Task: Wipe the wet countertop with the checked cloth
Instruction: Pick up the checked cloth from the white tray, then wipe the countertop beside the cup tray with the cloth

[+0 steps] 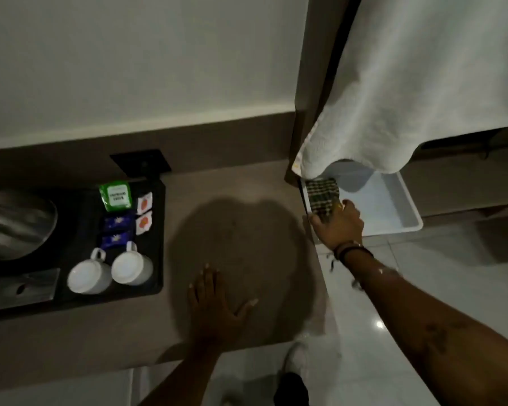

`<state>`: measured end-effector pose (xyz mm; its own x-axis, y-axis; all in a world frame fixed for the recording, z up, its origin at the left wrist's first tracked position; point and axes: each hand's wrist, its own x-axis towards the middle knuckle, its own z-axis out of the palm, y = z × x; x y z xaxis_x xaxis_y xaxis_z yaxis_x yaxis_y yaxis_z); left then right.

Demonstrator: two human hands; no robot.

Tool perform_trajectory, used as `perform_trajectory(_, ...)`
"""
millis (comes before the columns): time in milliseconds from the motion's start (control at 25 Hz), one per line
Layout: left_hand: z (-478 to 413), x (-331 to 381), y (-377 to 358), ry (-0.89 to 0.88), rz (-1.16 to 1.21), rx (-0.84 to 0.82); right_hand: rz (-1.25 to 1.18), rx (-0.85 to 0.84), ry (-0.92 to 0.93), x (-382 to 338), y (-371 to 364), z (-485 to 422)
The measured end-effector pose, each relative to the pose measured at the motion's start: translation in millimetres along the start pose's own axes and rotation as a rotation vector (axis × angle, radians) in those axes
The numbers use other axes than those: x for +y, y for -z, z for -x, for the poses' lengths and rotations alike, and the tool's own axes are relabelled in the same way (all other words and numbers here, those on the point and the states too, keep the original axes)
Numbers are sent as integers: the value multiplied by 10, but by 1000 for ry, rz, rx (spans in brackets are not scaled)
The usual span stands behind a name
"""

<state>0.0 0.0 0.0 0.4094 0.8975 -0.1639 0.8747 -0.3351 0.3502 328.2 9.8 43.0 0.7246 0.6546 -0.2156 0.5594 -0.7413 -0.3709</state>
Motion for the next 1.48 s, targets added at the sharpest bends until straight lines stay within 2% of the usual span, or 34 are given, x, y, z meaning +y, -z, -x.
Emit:
perform_trajectory(120, -95, -49, -96, -3, -13, 65, -52, -1, -148, 3, -132, -517)
perform_trajectory(320, -97, -70, -126, -13, -39, 78, -51, -171, -478, 34, -385, -1251)
perform_trajectory(480, -100, -91, -147, -18, -37, 74, -191, -219, -578, 57, -563, -1500)
perform_trajectory(560, -81, -115, -200, -34, -30, 103, -355, -193, -597, 122, -577, -1567)
perform_trajectory(720, -72, -138, -215, -51, -47, 112, -585, -358, -510, 93, -404, -1588)
perform_trajectory(920, -108, -141, -218, -5, -17, 93, -739, -175, -345, -58, 184, -1140)
perform_trajectory(1040, -88, -159, -172, -6, -33, 42, -826, -128, -330, -98, 596, -603)
perform_trajectory(1120, -80, -126, -149, -11, -18, 9, -719, -62, -283, -118, 691, -200)
perform_trajectory(1280, -43, -205, 26, -73, 108, -50, 98, 79, -91, -422, 419, 850)
perform_trajectory(1360, -31, -417, 166, -148, 142, -79, 316, -8, -21, -737, 64, 1392)
perform_trajectory(1480, -1, -930, 345, -425, 147, 42, 316, -240, 45, -1059, -479, 1974)
